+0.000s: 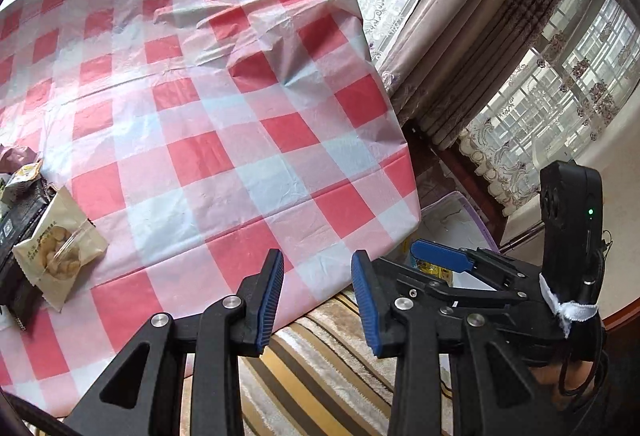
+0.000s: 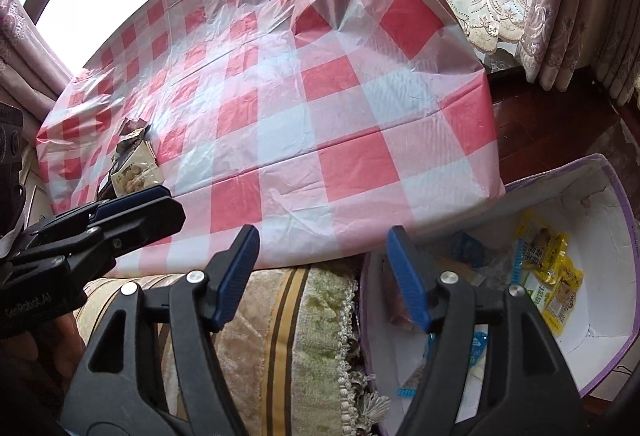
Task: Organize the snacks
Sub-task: 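Return both tools to the table toward the remaining dark bags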
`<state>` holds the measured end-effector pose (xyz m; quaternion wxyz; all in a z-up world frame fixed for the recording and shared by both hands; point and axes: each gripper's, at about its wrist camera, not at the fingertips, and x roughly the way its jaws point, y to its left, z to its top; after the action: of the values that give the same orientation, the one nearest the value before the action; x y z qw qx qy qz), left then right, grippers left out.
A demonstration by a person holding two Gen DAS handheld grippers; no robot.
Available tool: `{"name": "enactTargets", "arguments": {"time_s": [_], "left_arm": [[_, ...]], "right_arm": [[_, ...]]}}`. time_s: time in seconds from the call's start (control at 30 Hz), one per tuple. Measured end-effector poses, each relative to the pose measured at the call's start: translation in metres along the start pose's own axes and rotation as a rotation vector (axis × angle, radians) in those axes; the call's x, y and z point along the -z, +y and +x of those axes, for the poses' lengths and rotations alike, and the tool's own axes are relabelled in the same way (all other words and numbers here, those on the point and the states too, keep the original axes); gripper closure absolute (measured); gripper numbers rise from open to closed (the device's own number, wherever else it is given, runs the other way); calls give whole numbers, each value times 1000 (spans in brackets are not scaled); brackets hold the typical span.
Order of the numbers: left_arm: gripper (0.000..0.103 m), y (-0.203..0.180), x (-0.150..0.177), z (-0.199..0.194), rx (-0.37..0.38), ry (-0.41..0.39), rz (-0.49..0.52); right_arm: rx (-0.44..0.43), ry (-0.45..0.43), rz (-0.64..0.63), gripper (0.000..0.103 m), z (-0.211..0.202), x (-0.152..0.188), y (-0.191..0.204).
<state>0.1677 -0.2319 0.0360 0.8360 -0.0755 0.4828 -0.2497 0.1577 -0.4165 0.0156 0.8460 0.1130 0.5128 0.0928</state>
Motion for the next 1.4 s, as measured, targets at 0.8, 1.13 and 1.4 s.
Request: {"name": "enactTargets", "arguments": {"time_s": [0.8,1.13,1.4], "left_arm": [[60,210,68,-135,-274,-284,-420],[60,226,75,-143,-234,-319,-467],[60,237,80,-146,-219,-337,-499]], "right_arm": [[-263,238,336,32,122,-17,159],[-251,183,457,25,138,-28,182],[-206,164,474,22,143,-32,199]]}}
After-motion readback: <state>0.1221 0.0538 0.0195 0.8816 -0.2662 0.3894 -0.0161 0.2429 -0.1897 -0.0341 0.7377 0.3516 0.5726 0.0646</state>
